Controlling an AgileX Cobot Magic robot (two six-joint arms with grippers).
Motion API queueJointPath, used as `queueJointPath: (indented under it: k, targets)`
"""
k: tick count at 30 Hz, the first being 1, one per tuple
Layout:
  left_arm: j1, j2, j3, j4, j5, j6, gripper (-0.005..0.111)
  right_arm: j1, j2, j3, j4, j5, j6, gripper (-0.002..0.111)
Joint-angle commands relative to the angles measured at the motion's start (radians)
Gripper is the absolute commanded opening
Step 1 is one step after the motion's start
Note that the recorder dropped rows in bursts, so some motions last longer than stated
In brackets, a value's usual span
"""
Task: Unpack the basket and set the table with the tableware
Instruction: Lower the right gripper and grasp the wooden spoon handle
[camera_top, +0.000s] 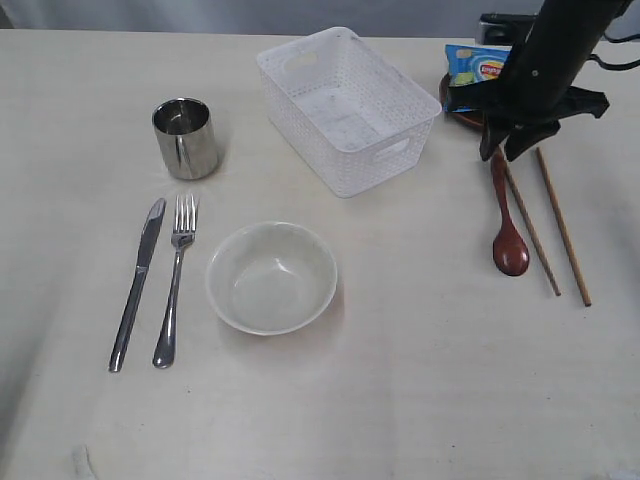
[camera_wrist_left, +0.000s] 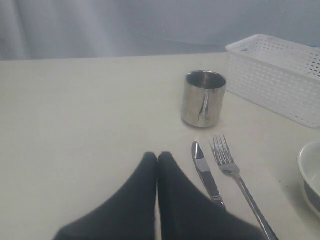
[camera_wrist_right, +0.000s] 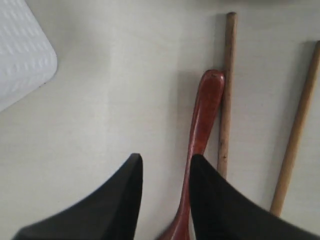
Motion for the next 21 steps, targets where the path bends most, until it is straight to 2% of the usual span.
queueJointPath:
  k: [1,13,21]
  targets:
    - [-0.005,-0.003,0.003,0.009,-0.011,-0.004,0.0,-0.008,0.025,0.0,-0.041,-0.003,-0.005,0.032]
    - [-0.005,-0.003,0.003,0.009,-0.011,-0.004,0.0,-0.01,0.111,0.0,-0.07,-0.034,0.005,0.032]
    - [-0.005,-0.003,0.003,0.009,-0.011,-0.004,0.0,-0.069,0.128,0.0,-0.018,-0.057,0.005,0.032]
